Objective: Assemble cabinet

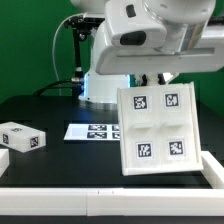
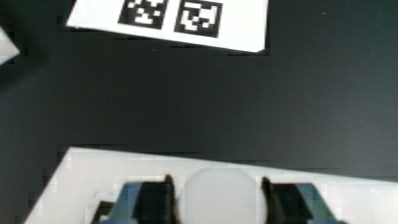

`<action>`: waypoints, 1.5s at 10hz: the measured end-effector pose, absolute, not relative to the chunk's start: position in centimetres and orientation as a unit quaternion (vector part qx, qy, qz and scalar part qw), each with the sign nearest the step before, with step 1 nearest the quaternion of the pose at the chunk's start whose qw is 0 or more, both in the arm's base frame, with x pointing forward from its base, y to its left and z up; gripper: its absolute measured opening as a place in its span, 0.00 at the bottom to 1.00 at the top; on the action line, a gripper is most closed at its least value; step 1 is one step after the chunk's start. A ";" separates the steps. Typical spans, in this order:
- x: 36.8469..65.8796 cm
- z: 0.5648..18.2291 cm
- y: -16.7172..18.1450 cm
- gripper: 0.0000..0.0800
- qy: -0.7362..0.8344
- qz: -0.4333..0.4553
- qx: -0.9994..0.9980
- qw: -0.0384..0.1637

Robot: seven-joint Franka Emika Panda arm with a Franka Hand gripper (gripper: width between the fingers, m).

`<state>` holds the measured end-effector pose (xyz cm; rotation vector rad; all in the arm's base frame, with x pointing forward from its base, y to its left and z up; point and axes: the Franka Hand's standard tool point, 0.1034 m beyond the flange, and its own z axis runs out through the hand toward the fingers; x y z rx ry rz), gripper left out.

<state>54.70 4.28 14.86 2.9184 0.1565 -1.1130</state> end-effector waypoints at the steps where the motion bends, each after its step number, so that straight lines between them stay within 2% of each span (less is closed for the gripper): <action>1: 55.4 14.6 4.2 0.28 0.039 -0.361 0.932 0.015; 9: 57.7 13.6 6.3 0.28 0.029 -0.334 0.941 0.044; 13: 58.4 13.7 6.2 0.28 0.064 -0.323 0.944 0.031; 15: 58.3 13.7 6.1 0.28 0.058 -0.324 0.944 0.032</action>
Offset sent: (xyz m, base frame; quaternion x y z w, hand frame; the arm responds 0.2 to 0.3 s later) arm 0.0210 0.0272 0.0009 0.0007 0.0075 0.0186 0.9998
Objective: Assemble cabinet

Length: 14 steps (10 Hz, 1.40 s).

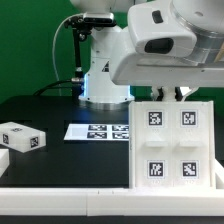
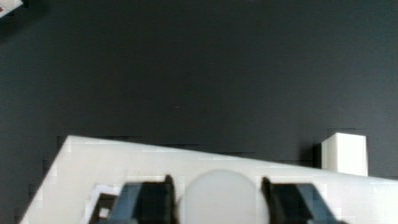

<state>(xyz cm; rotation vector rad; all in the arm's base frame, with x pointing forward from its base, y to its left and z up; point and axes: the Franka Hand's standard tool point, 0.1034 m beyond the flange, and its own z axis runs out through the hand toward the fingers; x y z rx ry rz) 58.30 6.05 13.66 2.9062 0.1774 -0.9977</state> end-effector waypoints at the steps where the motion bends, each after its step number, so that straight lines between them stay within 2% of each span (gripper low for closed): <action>1: 58.3 13.7 6.0 0.28 0.056 -0.324 0.944 0.032; 7: 61.5 13.8 6.1 0.28 0.055 -0.307 0.949 0.037; 10: 61.5 13.8 5.9 0.28 0.050 -0.306 0.950 0.039; 11: 61.6 13.8 5.8 0.54 0.048 -0.306 0.950 0.039; 12: 61.5 14.0 5.6 0.54 0.043 -0.307 0.950 0.039; 14: 61.2 16.3 4.8 0.95 0.029 -0.310 0.950 0.034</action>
Offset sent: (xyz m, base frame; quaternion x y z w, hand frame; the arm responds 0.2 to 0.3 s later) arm 0.0366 0.0181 0.0078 0.0062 0.0208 -0.0559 0.9982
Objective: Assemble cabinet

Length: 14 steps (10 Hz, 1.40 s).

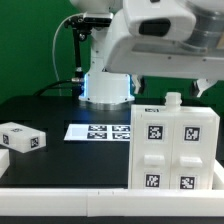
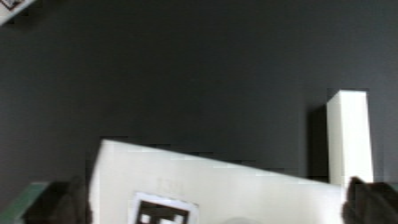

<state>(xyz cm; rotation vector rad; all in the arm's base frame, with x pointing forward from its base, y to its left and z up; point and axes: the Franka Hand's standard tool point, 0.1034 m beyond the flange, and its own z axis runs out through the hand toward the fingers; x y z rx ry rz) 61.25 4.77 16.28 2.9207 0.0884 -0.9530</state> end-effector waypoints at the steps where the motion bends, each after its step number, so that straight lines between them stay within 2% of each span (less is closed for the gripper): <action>1: 60.3 17.2 4.1 0.95 0.022 -0.309 0.950 0.026; 3: 57.4 18.2 1.6 1.00 0.039 -0.301 0.953 -0.005; 4: 56.3 17.8 0.2 1.00 0.038 -0.302 0.953 -0.012; 5: 56.0 17.1 -0.4 1.00 0.034 -0.303 0.953 -0.007; 8: 56.1 17.1 -0.4 1.00 0.033 -0.302 0.953 -0.007; 9: 56.1 16.9 -0.6 1.00 0.039 -0.298 0.954 -0.009; 10: 56.1 16.2 -1.8 1.00 0.079 -0.268 0.960 -0.022; 12: 52.7 14.7 -4.3 1.00 0.118 -0.236 0.964 -0.042; 14: 51.5 13.8 -6.1 1.00 0.122 -0.203 0.971 -0.044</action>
Offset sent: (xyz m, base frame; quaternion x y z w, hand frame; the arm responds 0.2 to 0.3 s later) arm -0.0492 -0.0579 0.0016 0.0172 0.0074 -0.0649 0.9977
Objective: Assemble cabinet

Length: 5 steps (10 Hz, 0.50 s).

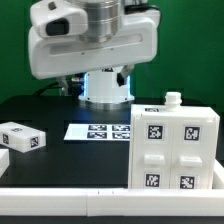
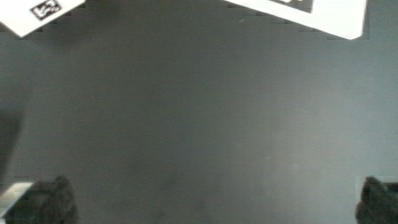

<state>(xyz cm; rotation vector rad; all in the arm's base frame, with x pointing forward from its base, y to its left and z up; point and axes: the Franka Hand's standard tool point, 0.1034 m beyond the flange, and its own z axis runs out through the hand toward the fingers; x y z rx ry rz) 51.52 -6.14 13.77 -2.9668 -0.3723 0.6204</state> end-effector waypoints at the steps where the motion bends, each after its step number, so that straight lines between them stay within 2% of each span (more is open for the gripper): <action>1: 51.6 13.8 -5.8 1.00 -0.122 0.206 -0.970 0.044; 4: 51.6 13.5 -6.3 1.00 -0.136 0.197 -0.970 0.045; 5: 51.4 12.5 -7.7 1.00 -0.184 0.153 -0.970 0.044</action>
Offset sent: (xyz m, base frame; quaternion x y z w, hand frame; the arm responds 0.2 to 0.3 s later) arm 0.0000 0.0000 0.0000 0.0000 0.0000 0.0000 1.0000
